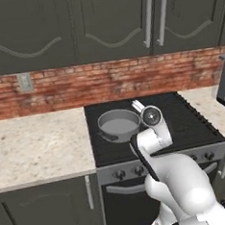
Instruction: Move the pot and pan from the stove into the sink.
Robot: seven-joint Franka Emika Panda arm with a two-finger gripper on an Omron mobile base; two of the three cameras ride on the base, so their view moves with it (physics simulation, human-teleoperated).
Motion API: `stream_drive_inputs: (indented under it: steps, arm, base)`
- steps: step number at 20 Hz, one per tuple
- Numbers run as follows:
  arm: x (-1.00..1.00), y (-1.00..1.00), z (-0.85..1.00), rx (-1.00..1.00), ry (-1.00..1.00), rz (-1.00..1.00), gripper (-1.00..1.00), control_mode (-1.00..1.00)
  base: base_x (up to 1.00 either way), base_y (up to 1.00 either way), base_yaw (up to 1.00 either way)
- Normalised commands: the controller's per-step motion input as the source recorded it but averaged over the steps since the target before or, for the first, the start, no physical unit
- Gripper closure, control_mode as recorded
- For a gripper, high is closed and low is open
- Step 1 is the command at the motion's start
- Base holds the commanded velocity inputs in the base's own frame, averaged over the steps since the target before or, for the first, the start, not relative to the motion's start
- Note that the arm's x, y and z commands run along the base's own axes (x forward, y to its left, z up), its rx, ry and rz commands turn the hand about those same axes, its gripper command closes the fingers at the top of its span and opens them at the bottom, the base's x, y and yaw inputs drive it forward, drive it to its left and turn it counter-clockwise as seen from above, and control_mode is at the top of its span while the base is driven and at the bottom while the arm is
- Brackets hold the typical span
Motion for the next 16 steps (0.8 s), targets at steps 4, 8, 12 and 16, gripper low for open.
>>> stream_drive_inputs:
  steps: [4, 8, 12, 16]
  arm:
    - [0.00, 0.00, 0.00, 0.00, 0.00, 0.00, -1.00, 1.00]
    - [0.00, 0.00, 0.00, 0.00, 0.00, 0.00, -1.00, 1.00]
    - [0.00, 0.00, 0.00, 0.00, 0.00, 0.00, -1.00, 1.00]
    - [0.00, 0.00, 0.00, 0.00, 0.00, 0.00, -1.00, 1.00]
  base:
    - [0.00, 0.12, 0.00]
    - [0.00, 0.04, 0.00]
    - [0.37, 0.06, 0.00]
    - [0.60, 0.03, 0.00]
